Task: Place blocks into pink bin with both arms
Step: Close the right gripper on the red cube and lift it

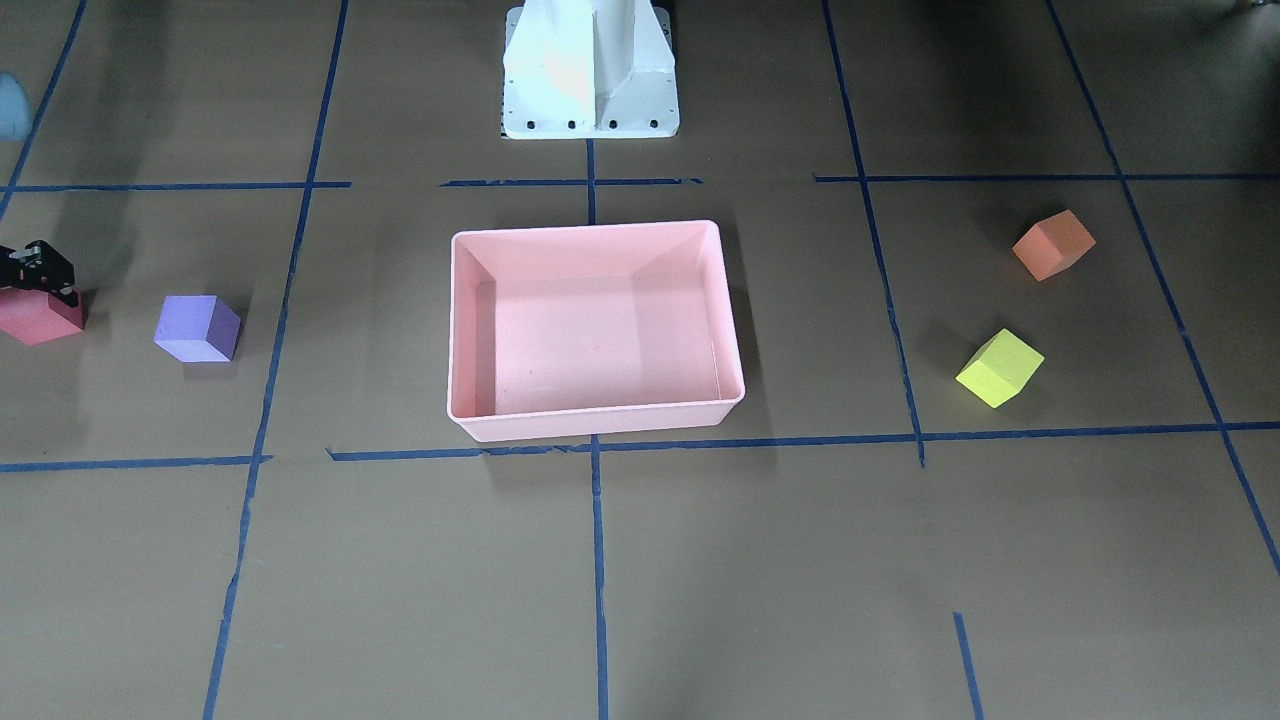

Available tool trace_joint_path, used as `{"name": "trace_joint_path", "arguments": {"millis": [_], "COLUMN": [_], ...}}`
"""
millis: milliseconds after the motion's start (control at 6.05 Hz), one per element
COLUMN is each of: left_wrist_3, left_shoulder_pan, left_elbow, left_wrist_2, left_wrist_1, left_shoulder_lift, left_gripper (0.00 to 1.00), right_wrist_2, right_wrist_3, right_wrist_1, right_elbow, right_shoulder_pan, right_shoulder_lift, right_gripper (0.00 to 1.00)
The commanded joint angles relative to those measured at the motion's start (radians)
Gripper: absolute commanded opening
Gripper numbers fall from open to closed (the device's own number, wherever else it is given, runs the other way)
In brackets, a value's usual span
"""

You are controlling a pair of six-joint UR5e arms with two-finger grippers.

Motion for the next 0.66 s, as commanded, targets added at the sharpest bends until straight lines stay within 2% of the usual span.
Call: {"name": "trace_joint_path", "arguments": {"millis": [0, 165, 331, 496], "left_wrist_3": [0.000, 0.000, 0.000, 0.000], "left_shoulder_pan": [0.000, 0.000, 0.002, 0.002], "left_elbow": [0.000, -0.001, -0.002, -0.006], "left_wrist_2": [0.000, 0.000, -0.002, 0.000], "left_wrist_1": [-0.001, -0.001, -0.001, -0.003], "left_shoulder_lift": [0.000, 0.000, 0.000, 0.000], "left_gripper": [1.00, 1.00, 1.00, 1.00], "right_wrist_2": [0.010, 0.015, 0.018, 0.016], "right_wrist_3": [0.011, 0.057, 0.161, 0.283], "right_wrist_1": [-0.023, -0.130, -0.316, -0.509], "right_elbow": [0.055, 0.143, 0.260, 0.346], "right_shoulder_pan": [-0.004, -0.004, -0.007, -0.065], "right_shoulder_lift": [0.024, 0.063, 0.151, 0.284], "right_gripper": [0.26, 0.27, 0.27, 0.27]}}
